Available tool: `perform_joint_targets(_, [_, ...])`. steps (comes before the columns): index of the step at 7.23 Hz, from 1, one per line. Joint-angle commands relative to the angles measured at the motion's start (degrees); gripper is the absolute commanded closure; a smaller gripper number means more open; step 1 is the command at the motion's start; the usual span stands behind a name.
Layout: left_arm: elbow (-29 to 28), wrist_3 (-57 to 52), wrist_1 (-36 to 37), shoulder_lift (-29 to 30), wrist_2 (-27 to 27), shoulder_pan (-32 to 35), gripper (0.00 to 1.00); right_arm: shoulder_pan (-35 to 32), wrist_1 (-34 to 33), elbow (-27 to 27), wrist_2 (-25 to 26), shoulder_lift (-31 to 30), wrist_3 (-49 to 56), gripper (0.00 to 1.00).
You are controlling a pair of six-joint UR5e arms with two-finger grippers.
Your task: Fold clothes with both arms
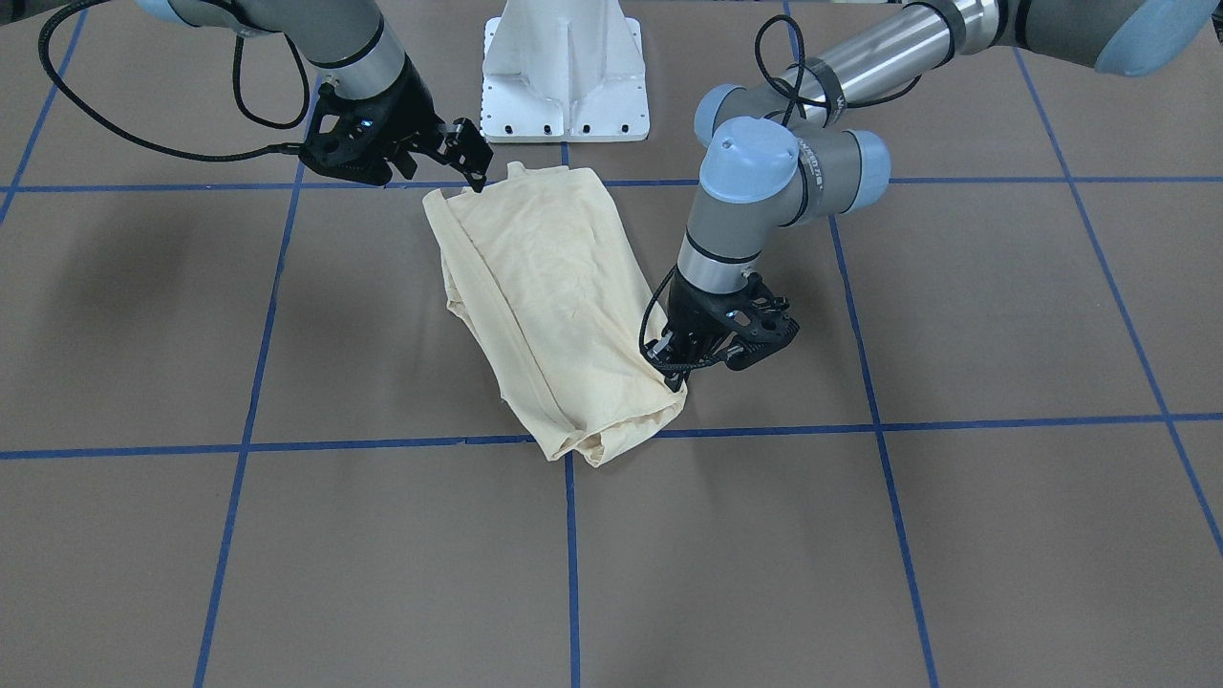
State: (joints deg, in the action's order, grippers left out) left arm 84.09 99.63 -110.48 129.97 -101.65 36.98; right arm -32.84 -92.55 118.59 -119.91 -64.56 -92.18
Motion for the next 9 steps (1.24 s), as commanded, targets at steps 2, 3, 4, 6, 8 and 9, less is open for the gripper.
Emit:
perform_joint_targets(2, [-12.94,-2.85,-10.33,4.76,3.46,3.36,1.0,-0.56,0.0,-0.29,0.03,-0.13,-0.02,0.0])
perform_joint_targets(3, [-14.56,-3.73,-13.07,4.76,3.74,4.24,1.0,-0.56,0.0,-0.2,0.03,-0.13,-0.02,0.0])
perform_joint_targets(4, [-15.44,-3.74,-15.01,4.94,5.74,4.24,1.0,-0.48,0.09,-0.29,0.03,-0.04,-0.02,0.0])
perform_joint_targets(6, [-18.16,-3.74,-20.35,5.46,8.39,4.24,1.0,-0.39,0.0,-0.38,0.03,-0.04,-0.02,0.0])
perform_joint_targets(8, [-18.62,-4.87,-20.66,5.46,8.58,4.33,0.0,-0.21,0.09,-0.64,1.16,0.05,0.07,0.0])
perform_joint_targets(9, [-18.53,-5.75,-20.31,5.38,8.58,5.2,0.0,-0.21,0.09,-0.64,2.3,0.22,0.07,0.0])
